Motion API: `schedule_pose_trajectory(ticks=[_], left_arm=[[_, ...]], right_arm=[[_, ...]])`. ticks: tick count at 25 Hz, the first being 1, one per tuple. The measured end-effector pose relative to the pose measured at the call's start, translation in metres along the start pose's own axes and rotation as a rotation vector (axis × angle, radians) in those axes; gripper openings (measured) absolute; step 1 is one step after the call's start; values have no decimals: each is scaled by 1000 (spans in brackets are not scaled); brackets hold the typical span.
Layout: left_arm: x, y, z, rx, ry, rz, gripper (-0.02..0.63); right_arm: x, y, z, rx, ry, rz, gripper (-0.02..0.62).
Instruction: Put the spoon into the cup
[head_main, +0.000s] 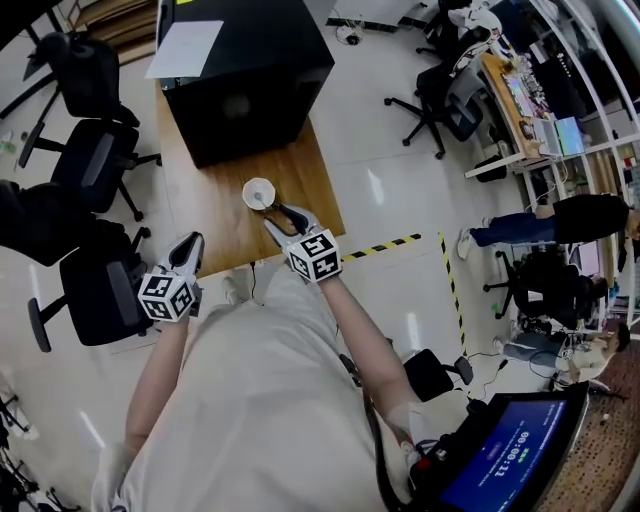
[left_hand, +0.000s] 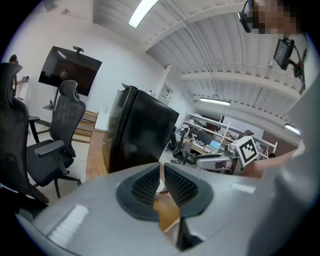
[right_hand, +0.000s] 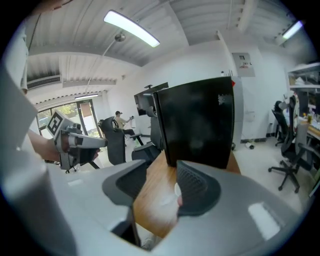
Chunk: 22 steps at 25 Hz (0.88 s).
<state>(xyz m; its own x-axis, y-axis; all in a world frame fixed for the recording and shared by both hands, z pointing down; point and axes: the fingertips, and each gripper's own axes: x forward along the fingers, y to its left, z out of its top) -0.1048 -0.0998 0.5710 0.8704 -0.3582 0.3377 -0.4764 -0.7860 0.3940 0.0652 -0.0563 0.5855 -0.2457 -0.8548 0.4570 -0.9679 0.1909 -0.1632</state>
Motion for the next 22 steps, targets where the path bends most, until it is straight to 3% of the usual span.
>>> schedule_pose_trajectory(ticks=[9, 22], left_arm=[[13, -38, -10, -20, -9, 75, 6], [34, -172, -47, -5, -19, 131, 6]], right_arm=[[-55, -30, -2, -9, -54, 46, 187], [-187, -111, -56, 24, -85, 59, 186]])
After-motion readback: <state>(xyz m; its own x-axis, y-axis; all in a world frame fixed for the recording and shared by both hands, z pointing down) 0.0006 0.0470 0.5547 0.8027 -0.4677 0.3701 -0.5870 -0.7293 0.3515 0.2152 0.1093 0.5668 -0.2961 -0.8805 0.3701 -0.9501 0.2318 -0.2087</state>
